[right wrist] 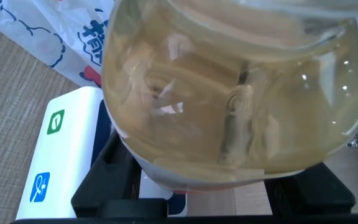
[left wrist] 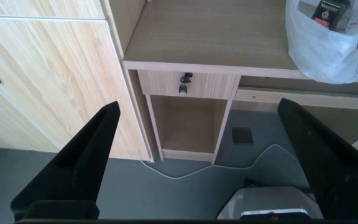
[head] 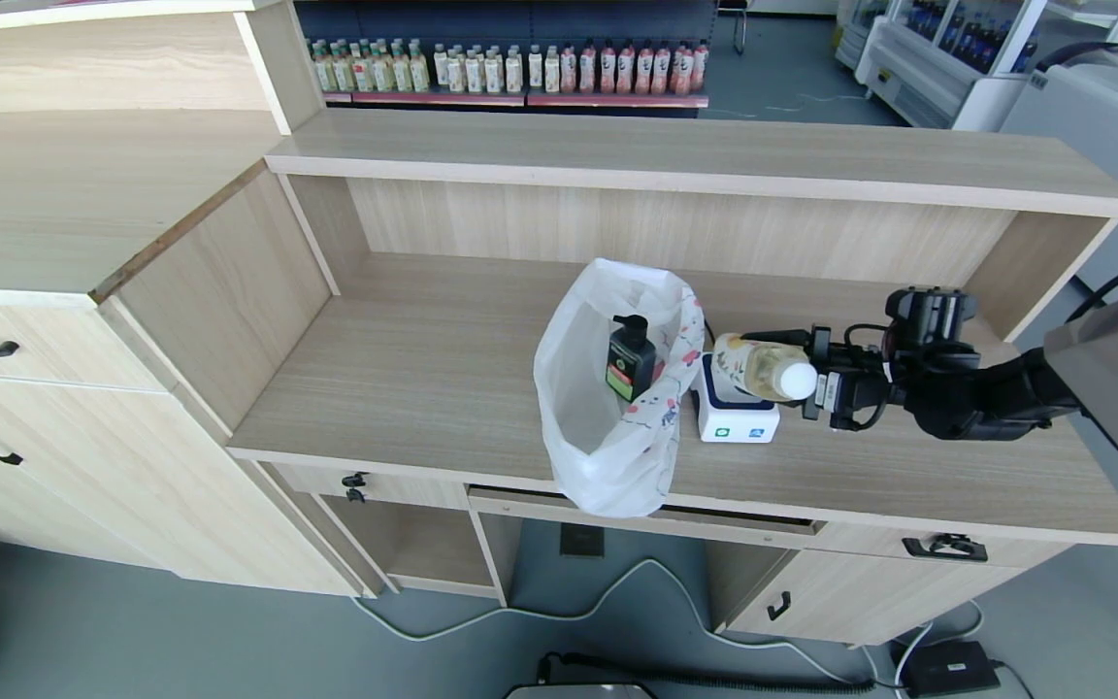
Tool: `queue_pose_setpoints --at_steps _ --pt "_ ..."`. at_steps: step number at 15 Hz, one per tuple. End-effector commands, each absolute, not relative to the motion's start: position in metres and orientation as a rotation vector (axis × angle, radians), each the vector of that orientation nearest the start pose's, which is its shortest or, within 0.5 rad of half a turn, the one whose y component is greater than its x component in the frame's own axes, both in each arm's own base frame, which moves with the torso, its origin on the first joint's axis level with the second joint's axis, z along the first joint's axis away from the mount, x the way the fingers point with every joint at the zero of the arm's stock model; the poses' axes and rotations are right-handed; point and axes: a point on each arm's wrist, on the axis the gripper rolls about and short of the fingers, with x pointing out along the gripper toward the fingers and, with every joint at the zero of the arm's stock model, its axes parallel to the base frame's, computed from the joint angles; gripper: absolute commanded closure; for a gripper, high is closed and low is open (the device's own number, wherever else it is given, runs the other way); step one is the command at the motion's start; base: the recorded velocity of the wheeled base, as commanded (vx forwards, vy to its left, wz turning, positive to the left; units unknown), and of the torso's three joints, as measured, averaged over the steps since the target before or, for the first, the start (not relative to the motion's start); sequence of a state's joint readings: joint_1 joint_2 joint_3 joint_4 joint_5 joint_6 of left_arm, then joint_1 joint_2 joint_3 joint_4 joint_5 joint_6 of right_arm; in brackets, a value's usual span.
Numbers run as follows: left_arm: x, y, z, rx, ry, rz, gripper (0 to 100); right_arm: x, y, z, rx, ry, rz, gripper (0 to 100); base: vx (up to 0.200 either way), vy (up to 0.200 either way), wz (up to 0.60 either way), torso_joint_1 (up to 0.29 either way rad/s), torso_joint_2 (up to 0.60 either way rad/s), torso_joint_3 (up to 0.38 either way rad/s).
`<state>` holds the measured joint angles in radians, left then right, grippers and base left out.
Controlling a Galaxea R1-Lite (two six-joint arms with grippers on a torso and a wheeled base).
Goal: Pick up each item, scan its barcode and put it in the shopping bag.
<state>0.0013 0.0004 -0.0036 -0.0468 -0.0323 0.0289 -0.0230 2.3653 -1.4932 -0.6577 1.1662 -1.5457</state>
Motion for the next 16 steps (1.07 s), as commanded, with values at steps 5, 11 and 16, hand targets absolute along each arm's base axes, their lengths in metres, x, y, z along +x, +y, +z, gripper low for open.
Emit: queue_pose_setpoints --at_steps 5,11,16 --pt "-0.023 -0.001 0.081 0.030 -0.051 -0.030 0 0.429 -0.020 0.191 -1.274 -0.720 0.898 100 0.000 0.000 0.00 0.000 0.00 0.000" --pt "-0.023 -0.001 0.081 0.030 -0.051 -0.030 0 0.284 -0.078 0.300 -0.949 -0.404 0.679 100 0.000 0.000 0.00 0.000 0.00 0.000" --pt "-0.023 -0.001 0.081 0.030 -0.051 -0.030 0 0.236 -0.104 0.300 -0.358 0.042 0.160 100 0.000 0.000 0.00 0.000 0.00 0.000"
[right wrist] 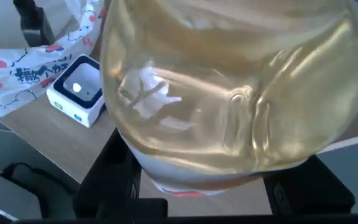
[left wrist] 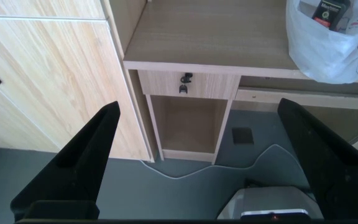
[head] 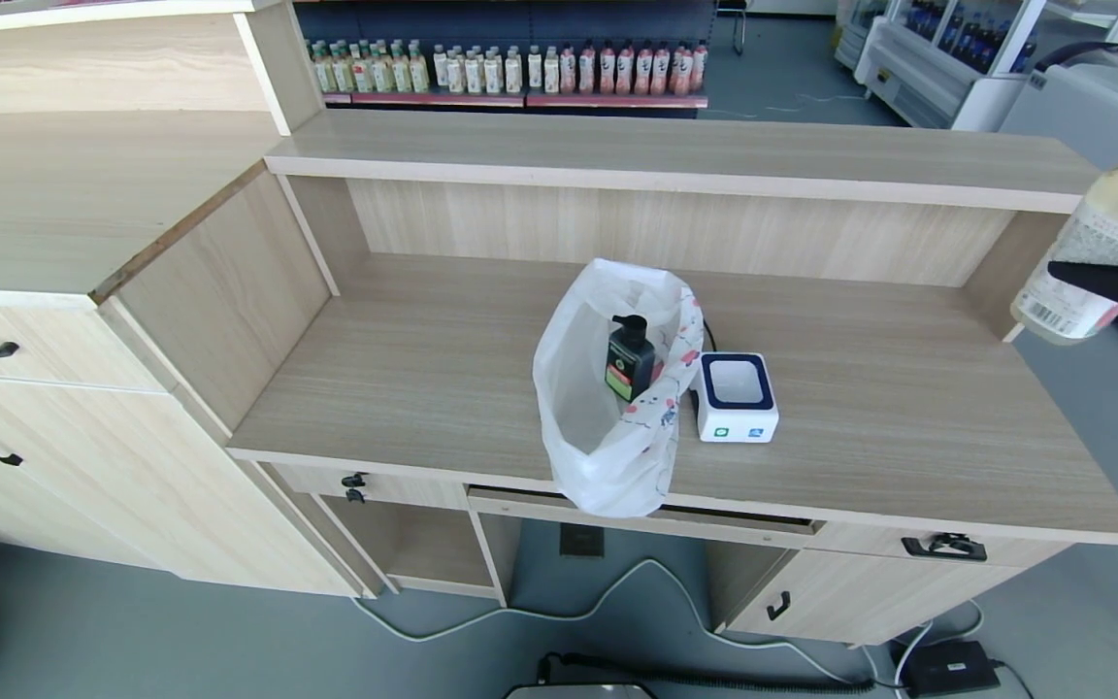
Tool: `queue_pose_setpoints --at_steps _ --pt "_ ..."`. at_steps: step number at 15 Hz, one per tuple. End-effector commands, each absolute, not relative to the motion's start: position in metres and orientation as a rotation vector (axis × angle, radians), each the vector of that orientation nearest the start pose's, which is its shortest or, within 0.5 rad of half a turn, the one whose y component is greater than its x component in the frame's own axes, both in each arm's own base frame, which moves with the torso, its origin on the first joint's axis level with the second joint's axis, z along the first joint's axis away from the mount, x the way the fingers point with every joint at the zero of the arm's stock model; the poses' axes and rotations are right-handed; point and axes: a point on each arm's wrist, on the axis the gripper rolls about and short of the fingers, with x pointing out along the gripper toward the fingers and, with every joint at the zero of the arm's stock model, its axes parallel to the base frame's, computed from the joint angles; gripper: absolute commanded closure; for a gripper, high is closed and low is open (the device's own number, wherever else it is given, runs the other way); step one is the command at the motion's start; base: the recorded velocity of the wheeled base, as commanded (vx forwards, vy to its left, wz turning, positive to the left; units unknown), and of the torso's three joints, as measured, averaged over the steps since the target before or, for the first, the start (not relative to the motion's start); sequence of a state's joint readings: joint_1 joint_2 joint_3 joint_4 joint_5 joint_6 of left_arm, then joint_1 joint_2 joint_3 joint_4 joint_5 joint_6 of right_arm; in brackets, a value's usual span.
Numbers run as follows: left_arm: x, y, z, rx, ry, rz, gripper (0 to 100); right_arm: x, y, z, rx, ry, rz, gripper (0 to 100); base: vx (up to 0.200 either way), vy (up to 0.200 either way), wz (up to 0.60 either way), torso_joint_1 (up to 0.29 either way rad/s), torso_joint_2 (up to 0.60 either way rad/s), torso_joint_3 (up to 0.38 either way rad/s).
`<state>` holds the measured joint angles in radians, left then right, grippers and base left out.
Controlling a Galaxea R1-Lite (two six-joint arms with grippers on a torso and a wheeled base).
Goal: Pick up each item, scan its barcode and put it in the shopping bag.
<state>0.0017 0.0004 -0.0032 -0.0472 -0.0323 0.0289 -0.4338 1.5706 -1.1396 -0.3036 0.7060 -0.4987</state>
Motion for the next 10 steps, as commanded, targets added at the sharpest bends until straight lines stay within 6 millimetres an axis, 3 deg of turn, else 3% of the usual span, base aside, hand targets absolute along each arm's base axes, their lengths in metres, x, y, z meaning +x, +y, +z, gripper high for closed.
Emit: queue_pose_setpoints --at_steps 1,2,5,8,10 --pt "-0.023 -0.001 0.082 0.030 -0.053 -0.030 0 0.236 -0.104 0.300 -0.301 0.061 0.104 100 0.000 0.000 0.00 0.000 0.00 0.000" --pt "-0.023 -0.001 0.081 0.030 -0.051 -0.030 0 0.238 -0.100 0.299 -0.164 0.091 -0.048 100 0.000 0.000 0.00 0.000 0.00 0.000" --pt "-0.023 -0.001 0.082 0.030 -0.053 -0.030 0 0.238 -0.092 0.290 -0.153 0.097 -0.252 100 0.000 0.000 0.00 0.000 0.00 0.000" --pt "-0.023 -0.001 0.081 0.030 -0.051 -0.030 0 0.244 -0.071 0.282 -0.174 0.072 -0.390 100 0.000 0.000 0.00 0.000 0.00 0.000" --pt "-0.023 -0.001 0.082 0.030 -0.053 -0.030 0 0.250 -0.061 0.281 -0.202 0.063 -0.370 100 0.000 0.000 0.00 0.000 0.00 0.000"
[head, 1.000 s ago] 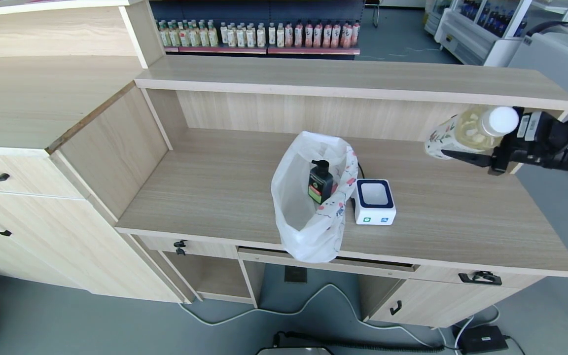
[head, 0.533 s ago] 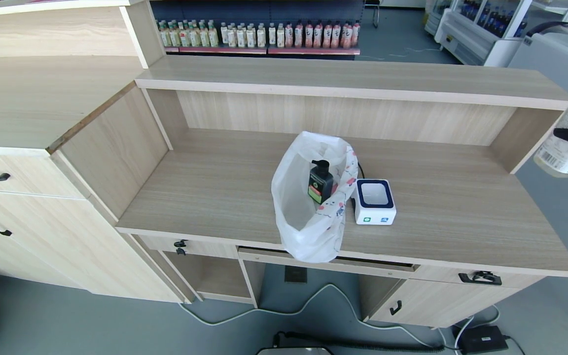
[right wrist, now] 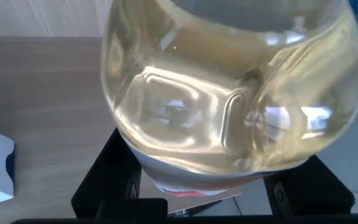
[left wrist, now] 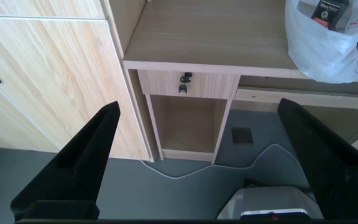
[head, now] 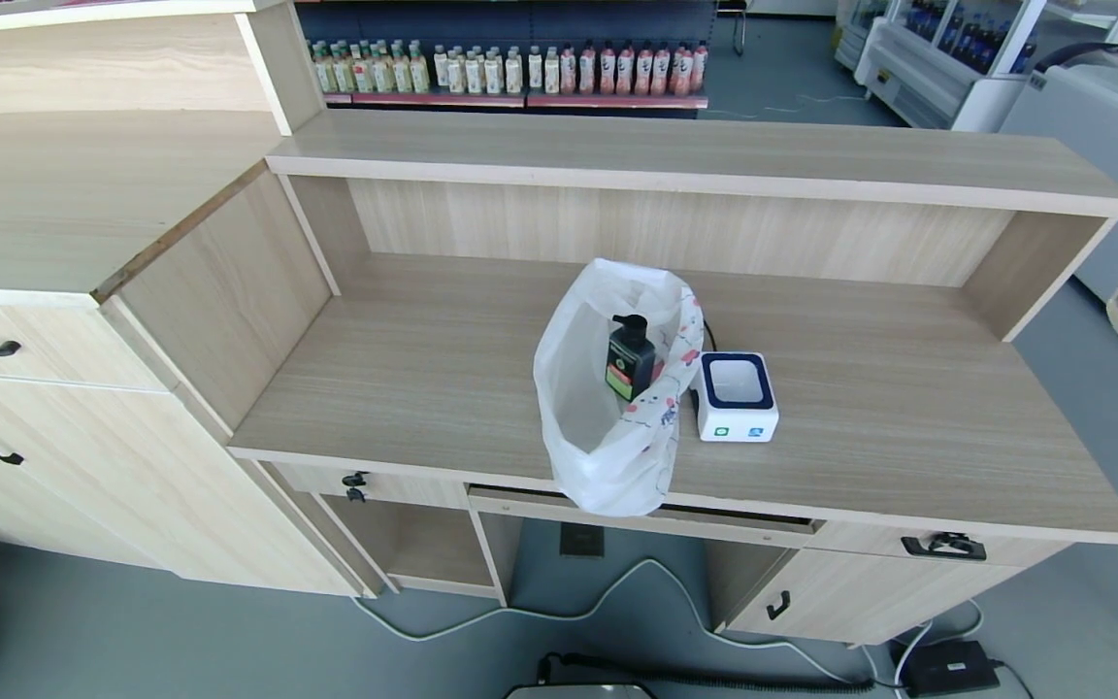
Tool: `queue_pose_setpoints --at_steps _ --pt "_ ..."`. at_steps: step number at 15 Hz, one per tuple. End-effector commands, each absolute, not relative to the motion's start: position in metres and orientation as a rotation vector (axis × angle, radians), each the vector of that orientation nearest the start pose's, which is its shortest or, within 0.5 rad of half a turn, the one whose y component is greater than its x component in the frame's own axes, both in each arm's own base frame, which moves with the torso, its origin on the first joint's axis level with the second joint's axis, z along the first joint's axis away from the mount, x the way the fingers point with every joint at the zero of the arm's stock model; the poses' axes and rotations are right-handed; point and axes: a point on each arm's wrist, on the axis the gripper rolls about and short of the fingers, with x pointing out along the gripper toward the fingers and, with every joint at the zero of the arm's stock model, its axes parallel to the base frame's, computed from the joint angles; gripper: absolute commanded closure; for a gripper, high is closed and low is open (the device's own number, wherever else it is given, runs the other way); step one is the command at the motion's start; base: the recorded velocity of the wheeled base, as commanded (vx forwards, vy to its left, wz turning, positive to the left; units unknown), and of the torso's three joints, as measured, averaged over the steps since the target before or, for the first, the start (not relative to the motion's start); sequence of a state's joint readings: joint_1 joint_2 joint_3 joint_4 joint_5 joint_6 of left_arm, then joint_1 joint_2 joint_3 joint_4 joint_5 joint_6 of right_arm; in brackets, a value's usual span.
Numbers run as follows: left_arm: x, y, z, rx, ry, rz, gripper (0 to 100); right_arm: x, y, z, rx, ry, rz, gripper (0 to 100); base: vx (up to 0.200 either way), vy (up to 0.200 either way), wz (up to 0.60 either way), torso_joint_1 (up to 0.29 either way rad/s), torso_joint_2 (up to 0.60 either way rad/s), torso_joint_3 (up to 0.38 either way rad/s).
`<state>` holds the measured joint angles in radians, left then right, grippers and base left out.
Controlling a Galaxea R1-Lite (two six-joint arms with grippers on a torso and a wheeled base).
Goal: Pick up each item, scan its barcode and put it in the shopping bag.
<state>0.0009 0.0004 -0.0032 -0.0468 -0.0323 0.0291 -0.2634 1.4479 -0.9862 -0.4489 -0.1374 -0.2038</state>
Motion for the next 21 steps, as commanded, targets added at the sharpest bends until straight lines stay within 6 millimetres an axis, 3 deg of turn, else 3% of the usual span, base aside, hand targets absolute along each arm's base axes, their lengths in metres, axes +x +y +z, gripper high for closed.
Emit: queue_pose_setpoints --at_steps 1,6,7,10,11,14,18,21 --pt "-0.023 -0.001 0.081 0.030 -0.051 -0.030 0 0.251 -0.058 0.281 -0.233 0.067 -0.357 100 0.000 0.000 0.00 0.000 0.00 0.000" --pt "-0.023 -0.001 0.081 0.030 -0.051 -0.030 0 0.261 -0.023 0.280 -0.269 0.016 -0.200 100 0.000 0.000 0.24 0.001 0.00 -0.001" --pt "-0.023 -0.001 0.081 0.030 -0.051 -0.030 0 0.271 -0.002 0.280 -0.269 -0.014 -0.123 100 0.000 0.000 0.60 -0.002 0.00 0.002" --pt "-0.023 -0.001 0.081 0.030 -0.051 -0.030 0 0.295 0.027 0.280 -0.270 -0.026 -0.021 100 0.000 0.000 0.60 -0.001 0.00 0.001" --pt "-0.023 -0.001 0.081 0.030 -0.051 -0.030 0 0.303 0.041 0.274 -0.273 -0.013 0.026 100 0.000 0.000 0.60 0.007 0.00 -0.007" --pt "-0.023 -0.001 0.081 0.030 -0.051 -0.030 0 0.310 0.055 0.256 -0.295 0.031 0.127 100 0.000 0.000 0.40 0.002 0.00 0.003" --pt "-0.023 -0.001 0.081 0.030 -0.051 -0.030 0 0.312 0.060 0.214 -0.293 0.159 0.260 100 0.000 0.000 0.00 0.000 0.00 0.000" --pt "-0.023 -0.001 0.081 0.030 -0.051 -0.030 0 0.323 0.062 0.189 -0.252 0.143 0.265 100 0.000 0.000 0.00 0.000 0.00 0.000"
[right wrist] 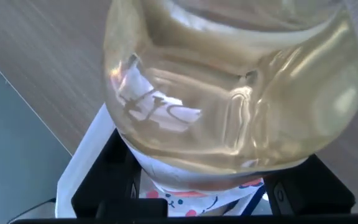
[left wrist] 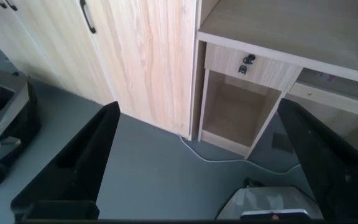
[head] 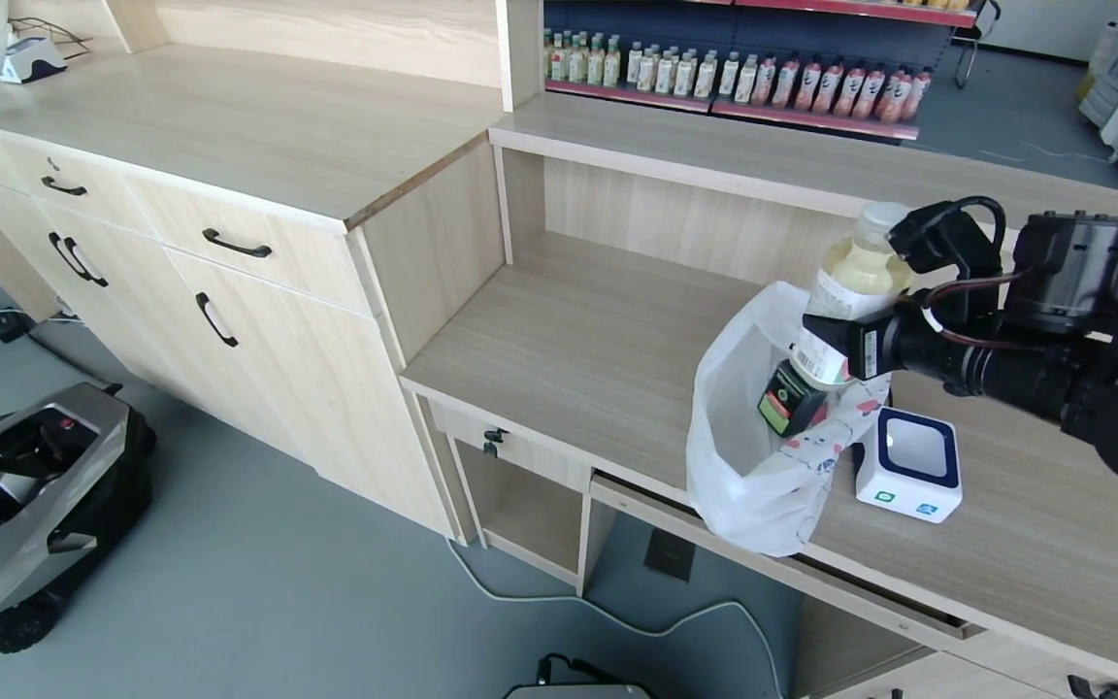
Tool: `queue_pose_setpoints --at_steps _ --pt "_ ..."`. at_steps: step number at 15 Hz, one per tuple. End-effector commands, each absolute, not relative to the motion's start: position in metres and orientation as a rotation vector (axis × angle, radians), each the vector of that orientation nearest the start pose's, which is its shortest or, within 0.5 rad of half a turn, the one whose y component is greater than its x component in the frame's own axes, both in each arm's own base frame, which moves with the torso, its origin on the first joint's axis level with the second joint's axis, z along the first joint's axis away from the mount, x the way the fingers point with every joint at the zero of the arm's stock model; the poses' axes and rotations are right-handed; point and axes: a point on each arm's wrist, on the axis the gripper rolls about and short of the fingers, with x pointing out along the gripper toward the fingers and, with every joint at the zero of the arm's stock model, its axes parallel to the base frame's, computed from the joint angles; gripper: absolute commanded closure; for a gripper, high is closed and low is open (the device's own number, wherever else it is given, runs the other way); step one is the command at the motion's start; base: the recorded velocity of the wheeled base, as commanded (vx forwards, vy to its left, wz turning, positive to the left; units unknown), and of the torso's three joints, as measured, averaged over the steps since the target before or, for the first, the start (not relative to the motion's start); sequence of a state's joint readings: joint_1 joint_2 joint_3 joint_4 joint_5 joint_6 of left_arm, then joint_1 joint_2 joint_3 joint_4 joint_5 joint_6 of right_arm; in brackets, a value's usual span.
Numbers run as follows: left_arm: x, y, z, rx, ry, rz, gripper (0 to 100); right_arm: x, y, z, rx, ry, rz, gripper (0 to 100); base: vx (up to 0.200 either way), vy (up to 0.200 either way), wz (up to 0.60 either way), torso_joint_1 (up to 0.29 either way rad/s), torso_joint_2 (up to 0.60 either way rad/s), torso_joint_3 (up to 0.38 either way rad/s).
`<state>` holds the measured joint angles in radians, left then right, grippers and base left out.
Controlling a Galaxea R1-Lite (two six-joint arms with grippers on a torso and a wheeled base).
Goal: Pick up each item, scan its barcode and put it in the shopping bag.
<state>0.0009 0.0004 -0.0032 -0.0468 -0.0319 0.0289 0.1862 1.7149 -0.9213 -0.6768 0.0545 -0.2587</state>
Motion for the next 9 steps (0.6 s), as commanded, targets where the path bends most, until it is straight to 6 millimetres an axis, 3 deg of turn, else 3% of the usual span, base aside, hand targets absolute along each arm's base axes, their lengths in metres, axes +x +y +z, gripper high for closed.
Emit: queue_pose_setpoints --at_steps 1,5,6,9 --pt "-0.023 -0.001 0.081 0.030 -0.051 -0.030 0 0.324 0.064 0.181 -0.240 0.123 0.285 100 0.000 0.000 0.00 0.000 0.00 0.000" --pt "-0.023 -0.001 0.081 0.030 -0.051 -0.030 0 0.325 0.067 0.145 -0.235 0.126 0.370 100 0.000 0.000 0.00 0.000 0.00 0.000" --pt "-0.023 -0.001 0.081 0.030 -0.051 -0.030 0 0.323 0.068 0.123 -0.231 0.114 0.393 100 0.000 0.000 0.00 0.000 0.00 0.000" --pt "-0.023 -0.001 0.082 0.030 -0.053 -0.030 0 0.328 0.072 0.106 -0.231 0.095 0.435 100 0.000 0.000 0.00 0.000 0.00 0.000"
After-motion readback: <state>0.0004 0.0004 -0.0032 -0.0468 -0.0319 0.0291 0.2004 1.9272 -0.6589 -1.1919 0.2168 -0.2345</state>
